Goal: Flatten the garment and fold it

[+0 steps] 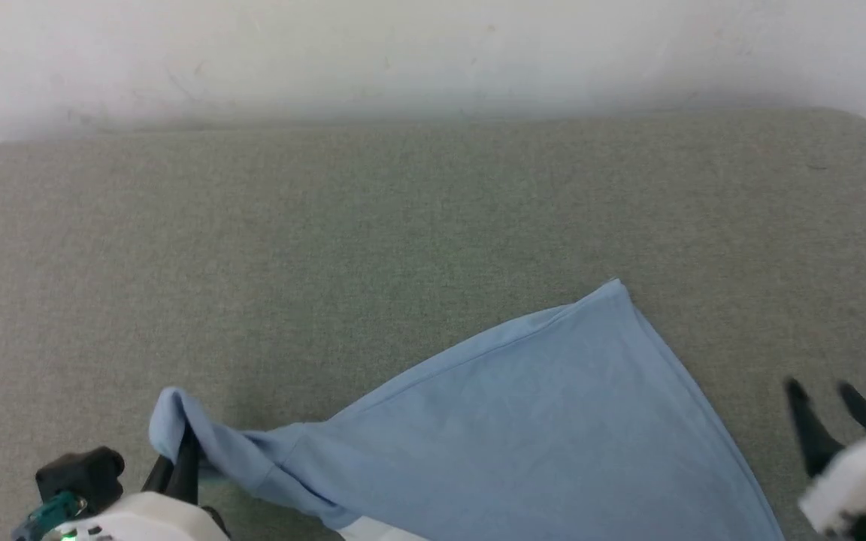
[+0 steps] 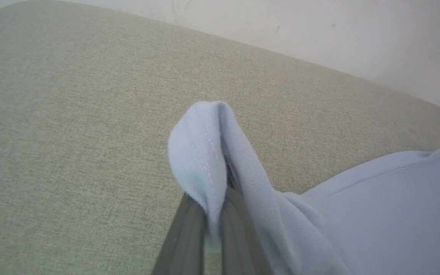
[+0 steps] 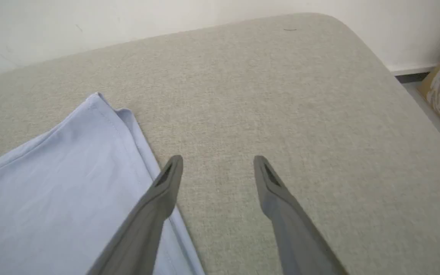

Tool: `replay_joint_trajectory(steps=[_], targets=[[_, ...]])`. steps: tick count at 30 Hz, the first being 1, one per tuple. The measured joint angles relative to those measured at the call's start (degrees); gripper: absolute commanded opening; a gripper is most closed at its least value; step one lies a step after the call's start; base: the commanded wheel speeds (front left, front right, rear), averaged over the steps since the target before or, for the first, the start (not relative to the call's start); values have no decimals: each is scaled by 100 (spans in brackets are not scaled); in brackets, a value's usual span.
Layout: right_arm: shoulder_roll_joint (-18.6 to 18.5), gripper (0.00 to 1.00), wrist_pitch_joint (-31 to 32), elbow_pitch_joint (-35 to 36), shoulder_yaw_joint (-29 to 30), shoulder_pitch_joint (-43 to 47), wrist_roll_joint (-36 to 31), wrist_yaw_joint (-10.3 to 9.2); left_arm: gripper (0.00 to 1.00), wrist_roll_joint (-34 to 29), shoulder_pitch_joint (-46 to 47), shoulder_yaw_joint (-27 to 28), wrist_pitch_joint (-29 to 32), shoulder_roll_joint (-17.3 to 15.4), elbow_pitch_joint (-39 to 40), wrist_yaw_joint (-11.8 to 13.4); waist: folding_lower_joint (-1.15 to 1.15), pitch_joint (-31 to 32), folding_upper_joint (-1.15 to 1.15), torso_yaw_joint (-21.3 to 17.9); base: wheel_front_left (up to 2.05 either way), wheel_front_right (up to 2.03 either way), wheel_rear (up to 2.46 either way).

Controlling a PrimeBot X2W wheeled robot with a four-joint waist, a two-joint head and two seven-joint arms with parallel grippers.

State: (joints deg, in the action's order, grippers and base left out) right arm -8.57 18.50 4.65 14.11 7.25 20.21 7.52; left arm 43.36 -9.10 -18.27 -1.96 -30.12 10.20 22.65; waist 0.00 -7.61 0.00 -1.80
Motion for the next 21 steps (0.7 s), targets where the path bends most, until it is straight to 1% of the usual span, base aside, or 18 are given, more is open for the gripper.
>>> replay_joint_trajectory(steps=[4,7,11,17,21], targets=[[-491,100,-13,-682,-1143,-1001,1,1,0,-40,267,-107,-1,67,14,-89,0,-190,0,80,0,0,0],[-788,100,192,-1120,-1948,-1797,115,0,0,-68,458,-191,-7,131,5,-136,1,-348,0,153,0,0,0],[-1239,100,713,-1659,-2895,-2715,386,0,0,-115,725,-292,-9,210,-36,-230,1,-556,0,281,0,0,0],[-1699,100,1287,-2228,-3936,-3733,847,1,0,-158,1038,-407,-66,327,-162,-385,1,-844,0,528,0,0,0],[-1828,100,1697,-2572,-4571,-4216,1277,0,0,-155,1165,-430,-126,413,-292,-447,0,-1036,0,665,0,0,0]])
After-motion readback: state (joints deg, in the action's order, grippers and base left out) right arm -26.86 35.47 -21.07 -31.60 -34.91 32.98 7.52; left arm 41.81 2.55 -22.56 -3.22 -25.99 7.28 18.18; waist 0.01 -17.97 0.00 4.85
